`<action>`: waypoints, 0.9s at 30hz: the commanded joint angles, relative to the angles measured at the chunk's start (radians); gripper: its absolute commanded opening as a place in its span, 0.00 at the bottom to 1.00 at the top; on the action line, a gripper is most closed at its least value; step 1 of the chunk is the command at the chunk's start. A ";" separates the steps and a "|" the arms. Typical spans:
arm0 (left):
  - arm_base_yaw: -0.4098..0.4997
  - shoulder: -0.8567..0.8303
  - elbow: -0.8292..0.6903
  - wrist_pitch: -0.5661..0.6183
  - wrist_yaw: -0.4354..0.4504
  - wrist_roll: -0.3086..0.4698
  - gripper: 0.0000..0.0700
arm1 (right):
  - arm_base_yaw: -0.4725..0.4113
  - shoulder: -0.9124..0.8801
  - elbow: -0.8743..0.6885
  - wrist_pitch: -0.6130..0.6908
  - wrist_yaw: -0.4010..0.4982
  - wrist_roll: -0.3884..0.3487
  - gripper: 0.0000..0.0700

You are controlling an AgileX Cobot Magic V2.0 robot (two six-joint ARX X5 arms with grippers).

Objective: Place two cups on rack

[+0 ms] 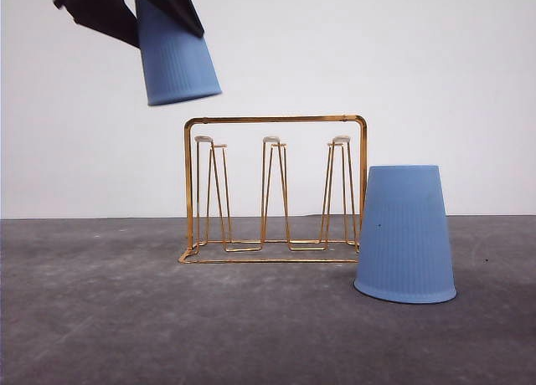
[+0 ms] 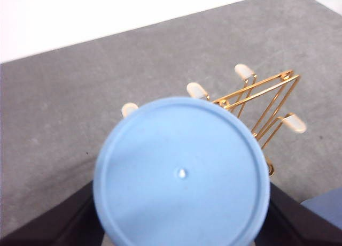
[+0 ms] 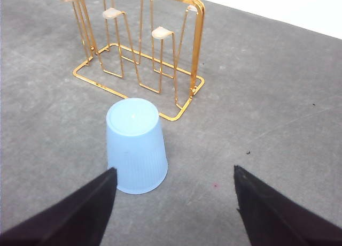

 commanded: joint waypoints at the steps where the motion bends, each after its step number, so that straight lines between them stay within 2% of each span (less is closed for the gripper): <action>1: -0.006 0.046 0.019 0.019 -0.003 -0.003 0.43 | 0.002 0.003 0.011 0.011 0.004 -0.005 0.63; 18: -0.011 0.327 0.019 0.085 -0.002 -0.002 0.45 | 0.002 0.003 0.011 0.011 0.004 -0.006 0.63; 20: -0.011 0.333 0.019 0.081 0.003 -0.001 0.56 | 0.002 0.003 0.011 0.011 0.004 -0.006 0.63; 22: -0.014 0.333 0.019 0.078 0.005 0.000 0.79 | 0.002 0.003 0.011 0.011 0.004 -0.005 0.63; 23: -0.015 0.330 0.021 0.070 0.005 0.000 0.86 | 0.002 0.003 0.011 0.011 0.004 -0.005 0.63; 24: -0.016 0.323 0.026 0.053 0.005 0.000 0.89 | 0.002 0.003 0.011 0.011 0.004 -0.005 0.63; 27: -0.016 0.298 0.069 -0.073 0.005 -0.004 0.89 | 0.002 0.003 0.011 0.011 0.003 -0.005 0.63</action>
